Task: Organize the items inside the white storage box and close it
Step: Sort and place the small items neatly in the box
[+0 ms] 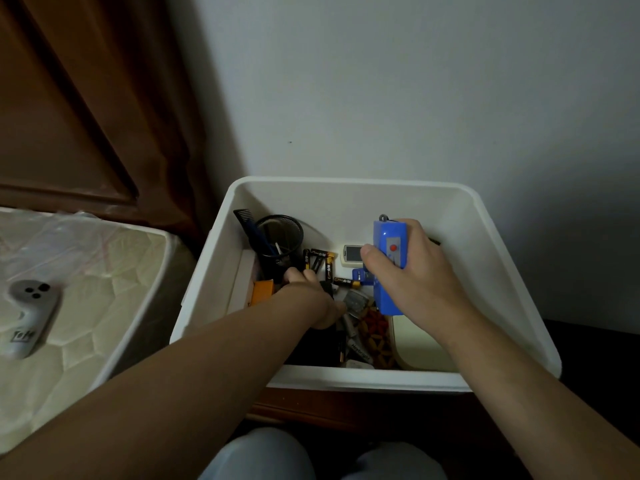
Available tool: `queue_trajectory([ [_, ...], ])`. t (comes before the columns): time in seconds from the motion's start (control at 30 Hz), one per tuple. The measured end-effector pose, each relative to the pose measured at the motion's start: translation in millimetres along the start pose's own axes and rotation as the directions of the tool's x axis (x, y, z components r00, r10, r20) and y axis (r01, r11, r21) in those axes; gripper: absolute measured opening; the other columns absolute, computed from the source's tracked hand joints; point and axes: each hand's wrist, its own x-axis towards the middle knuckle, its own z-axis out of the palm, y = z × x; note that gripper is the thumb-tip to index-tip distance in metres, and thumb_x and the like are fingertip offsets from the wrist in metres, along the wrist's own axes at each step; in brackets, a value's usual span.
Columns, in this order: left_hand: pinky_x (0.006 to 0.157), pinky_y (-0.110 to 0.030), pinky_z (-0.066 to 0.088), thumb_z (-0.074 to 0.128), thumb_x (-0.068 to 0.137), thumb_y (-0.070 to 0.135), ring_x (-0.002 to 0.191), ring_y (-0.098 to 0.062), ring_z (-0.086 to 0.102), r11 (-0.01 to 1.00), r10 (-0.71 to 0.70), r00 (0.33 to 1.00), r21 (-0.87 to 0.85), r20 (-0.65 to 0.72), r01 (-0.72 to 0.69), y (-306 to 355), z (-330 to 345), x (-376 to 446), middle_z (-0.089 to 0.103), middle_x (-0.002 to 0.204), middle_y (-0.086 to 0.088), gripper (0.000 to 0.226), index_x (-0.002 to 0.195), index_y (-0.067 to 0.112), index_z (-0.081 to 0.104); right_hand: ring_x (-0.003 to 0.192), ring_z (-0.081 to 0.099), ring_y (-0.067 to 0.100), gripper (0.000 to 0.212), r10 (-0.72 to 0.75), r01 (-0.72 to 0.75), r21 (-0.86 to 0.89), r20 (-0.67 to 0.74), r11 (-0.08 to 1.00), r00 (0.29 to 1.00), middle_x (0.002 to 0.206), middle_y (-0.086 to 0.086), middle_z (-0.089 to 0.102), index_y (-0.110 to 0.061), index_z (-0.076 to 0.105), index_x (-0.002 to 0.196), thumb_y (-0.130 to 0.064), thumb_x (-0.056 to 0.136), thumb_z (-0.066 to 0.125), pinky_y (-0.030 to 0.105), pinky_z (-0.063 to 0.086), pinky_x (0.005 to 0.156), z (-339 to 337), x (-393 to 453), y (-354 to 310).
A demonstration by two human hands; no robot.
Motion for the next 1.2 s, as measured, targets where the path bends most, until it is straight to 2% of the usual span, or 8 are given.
queue_trajectory([
  [0.2,0.122,-0.052,0.026,0.039,0.101,0.069,0.155,-0.044,0.016,0.956,-0.030,0.999,-0.293,-0.012,0.026,-15,-5,-5,0.000,0.169,-0.024,0.095,0.165,0.011,-0.001,0.060,0.055,0.001,0.030,0.008,-0.007,-0.018,0.024,1.000,1.000,0.074,-0.009,0.058,-0.036,0.052,0.101,-0.061,0.087,0.061,0.026,0.046,0.063,0,0,0],
  [0.37,0.124,-0.052,0.023,0.042,0.098,0.073,0.157,-0.045,0.011,0.985,-0.002,1.000,-0.174,0.008,0.003,-14,-7,-16,-0.009,0.171,-0.022,0.104,0.165,0.012,-0.010,0.060,0.057,0.001,0.025,0.018,-0.018,0.001,0.018,1.000,1.000,0.075,-0.008,0.060,-0.036,0.053,0.101,-0.055,0.089,0.064,0.027,0.047,0.063,0,-1,-1],
  [0.53,0.122,-0.051,0.029,0.062,0.085,0.077,0.156,-0.042,0.017,0.990,0.029,0.999,-0.141,0.036,-0.024,-12,-6,-16,-0.001,0.171,-0.018,0.127,0.164,0.009,-0.009,0.060,0.056,-0.001,0.023,0.023,-0.023,-0.010,0.016,1.000,1.000,0.077,-0.008,0.060,-0.037,0.052,0.100,-0.053,0.091,0.065,0.026,0.045,0.062,0,0,0],
  [0.63,0.117,-0.049,0.039,0.071,0.085,0.064,0.153,-0.042,0.025,0.987,0.026,0.999,-0.159,0.027,-0.021,-15,-13,-20,0.008,0.169,-0.018,0.126,0.164,0.006,-0.008,0.061,0.056,-0.002,0.023,0.012,-0.012,-0.031,0.015,0.999,1.000,0.076,-0.008,0.060,-0.038,0.051,0.099,-0.055,0.091,0.064,0.024,0.044,0.060,0,0,0],
  [0.73,0.108,-0.049,0.052,0.077,0.086,0.048,0.148,-0.045,0.030,0.990,0.068,0.997,-0.124,0.046,-0.062,-22,-14,-27,0.000,0.169,-0.017,0.126,0.163,0.008,-0.014,0.067,0.059,-0.006,0.025,0.006,-0.003,-0.071,0.040,0.997,0.999,0.081,-0.009,0.061,-0.041,0.048,0.101,-0.058,0.092,0.064,0.020,0.042,0.060,1,0,2],
  [0.9,0.100,-0.041,0.057,0.080,0.085,0.052,0.132,-0.037,0.051,0.993,0.086,0.995,-0.072,-0.044,-0.089,-14,2,-41,-0.001,0.165,-0.021,0.126,0.164,0.011,-0.008,0.069,0.060,-0.006,0.028,0.009,-0.005,-0.082,0.052,0.997,0.999,0.085,-0.009,0.061,-0.043,0.046,0.103,-0.061,0.091,0.064,0.020,0.043,0.061,4,1,3],
  [1.07,0.116,-0.046,0.044,0.069,0.087,0.069,0.154,-0.037,0.022,0.980,0.172,0.983,0.109,-0.063,-0.165,-7,4,-45,-0.008,0.168,-0.021,0.129,0.162,0.004,-0.014,0.068,0.062,0.006,0.028,0.021,-0.017,-0.086,0.047,0.996,0.999,0.086,-0.009,0.061,-0.043,0.046,0.102,-0.062,0.091,0.064,0.021,0.044,0.062,3,1,4],
  [1.2,0.121,-0.050,0.036,0.068,0.084,0.073,0.157,-0.039,0.014,0.981,0.176,0.984,0.076,0.003,-0.176,-13,4,-43,-0.018,0.169,-0.018,0.133,0.162,0.007,-0.017,0.070,0.063,0.007,0.028,0.023,-0.019,-0.076,0.056,0.997,0.998,0.087,-0.008,0.062,-0.041,0.047,0.105,-0.060,0.092,0.064,0.021,0.045,0.063,3,1,4],
])
